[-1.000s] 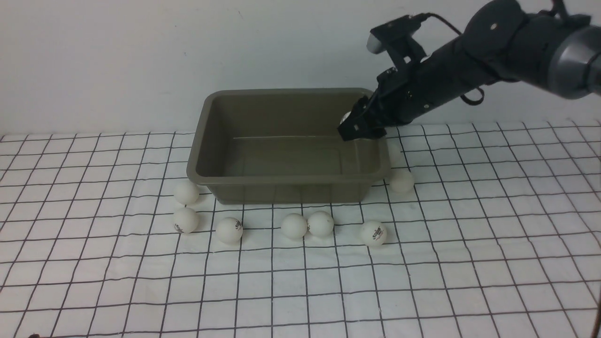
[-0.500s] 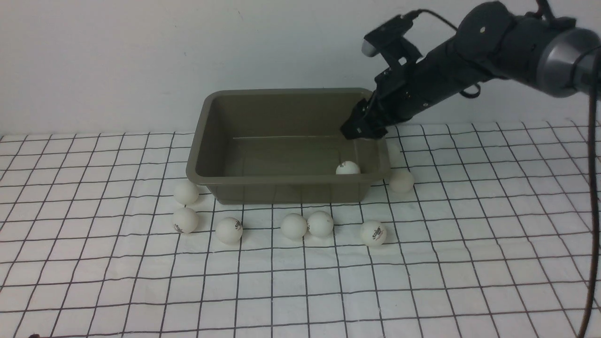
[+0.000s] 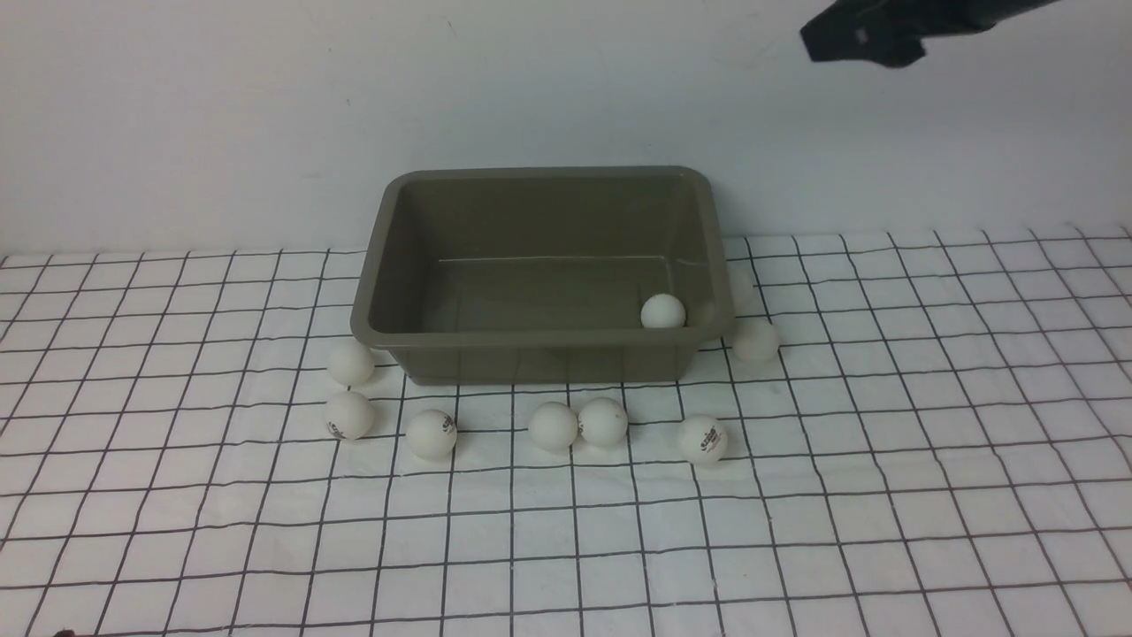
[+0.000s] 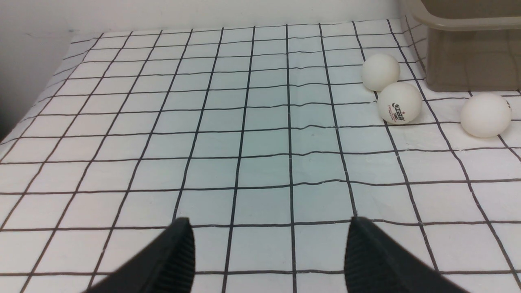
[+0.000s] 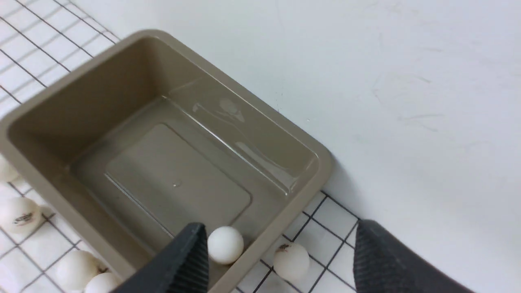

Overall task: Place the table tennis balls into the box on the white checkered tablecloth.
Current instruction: 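Reach for and grasp a ping pong ball on the table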

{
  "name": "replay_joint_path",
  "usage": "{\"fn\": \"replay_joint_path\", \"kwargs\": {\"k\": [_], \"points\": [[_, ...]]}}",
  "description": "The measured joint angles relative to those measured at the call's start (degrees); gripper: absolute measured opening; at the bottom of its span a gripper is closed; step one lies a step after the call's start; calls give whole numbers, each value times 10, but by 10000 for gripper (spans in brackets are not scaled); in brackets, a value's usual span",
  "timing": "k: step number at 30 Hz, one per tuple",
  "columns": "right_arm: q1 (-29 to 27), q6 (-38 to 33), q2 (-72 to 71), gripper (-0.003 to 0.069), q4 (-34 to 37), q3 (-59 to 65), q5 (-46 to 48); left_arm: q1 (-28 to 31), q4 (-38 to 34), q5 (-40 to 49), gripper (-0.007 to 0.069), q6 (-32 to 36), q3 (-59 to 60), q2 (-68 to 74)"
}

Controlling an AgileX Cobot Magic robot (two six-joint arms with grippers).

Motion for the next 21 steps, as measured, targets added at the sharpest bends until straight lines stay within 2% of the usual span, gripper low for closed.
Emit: {"fn": "replay_joint_path", "kwargs": {"k": [10,16,18,21], "points": [[-20,86,-96,373,-4,0,107,0,0,0,447,0,0,0],[-21,182,-130,370,-38,7,162,0,0,0,447,0,0,0],[-21,213,-138,370,-44,48,162,0,0,0,447,0,0,0],[-21,208,-138,370,-38,137,162,0,0,0,447,0,0,0]]}}
